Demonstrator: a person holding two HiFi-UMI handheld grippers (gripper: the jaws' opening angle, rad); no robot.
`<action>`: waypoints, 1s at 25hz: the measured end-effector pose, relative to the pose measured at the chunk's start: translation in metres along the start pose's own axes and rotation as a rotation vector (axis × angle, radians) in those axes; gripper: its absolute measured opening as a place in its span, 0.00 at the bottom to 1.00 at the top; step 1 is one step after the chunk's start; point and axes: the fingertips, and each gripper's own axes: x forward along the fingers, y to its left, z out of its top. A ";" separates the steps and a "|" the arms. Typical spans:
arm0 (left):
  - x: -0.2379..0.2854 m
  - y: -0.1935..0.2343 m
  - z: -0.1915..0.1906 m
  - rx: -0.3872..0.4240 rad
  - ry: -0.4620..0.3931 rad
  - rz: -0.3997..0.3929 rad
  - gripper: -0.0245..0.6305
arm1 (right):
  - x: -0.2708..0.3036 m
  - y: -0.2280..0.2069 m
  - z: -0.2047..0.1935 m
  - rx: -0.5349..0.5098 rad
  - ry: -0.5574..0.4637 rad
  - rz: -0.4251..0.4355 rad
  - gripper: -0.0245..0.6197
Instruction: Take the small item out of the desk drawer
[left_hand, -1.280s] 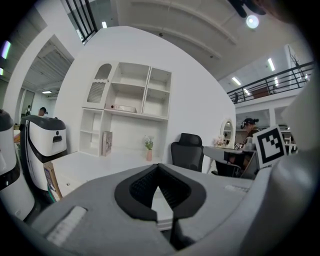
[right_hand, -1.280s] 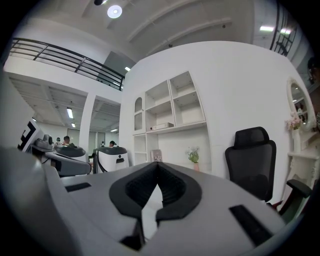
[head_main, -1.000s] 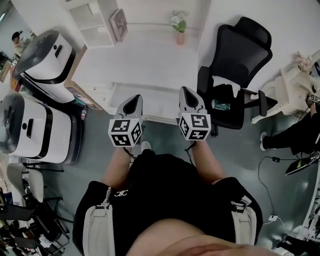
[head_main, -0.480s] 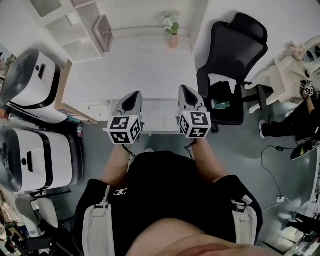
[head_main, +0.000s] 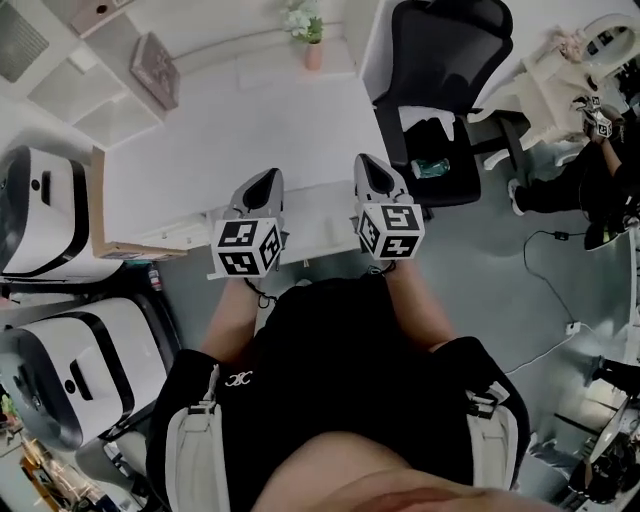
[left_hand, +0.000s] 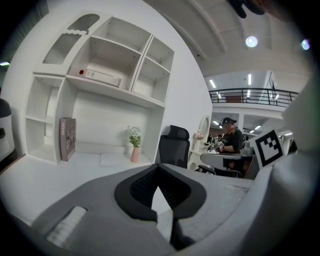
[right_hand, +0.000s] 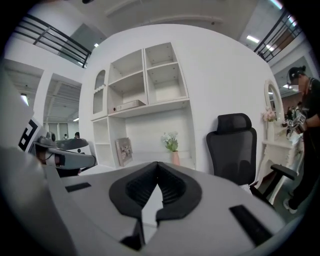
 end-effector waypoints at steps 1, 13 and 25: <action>0.005 -0.003 -0.001 0.000 0.005 -0.013 0.06 | 0.000 -0.005 -0.004 0.002 0.012 -0.011 0.04; 0.042 -0.033 -0.021 -0.006 0.049 -0.074 0.06 | 0.011 -0.039 -0.052 0.101 0.170 0.015 0.17; 0.045 -0.037 -0.035 -0.031 0.065 -0.062 0.06 | 0.013 -0.035 -0.169 0.156 0.599 0.114 0.26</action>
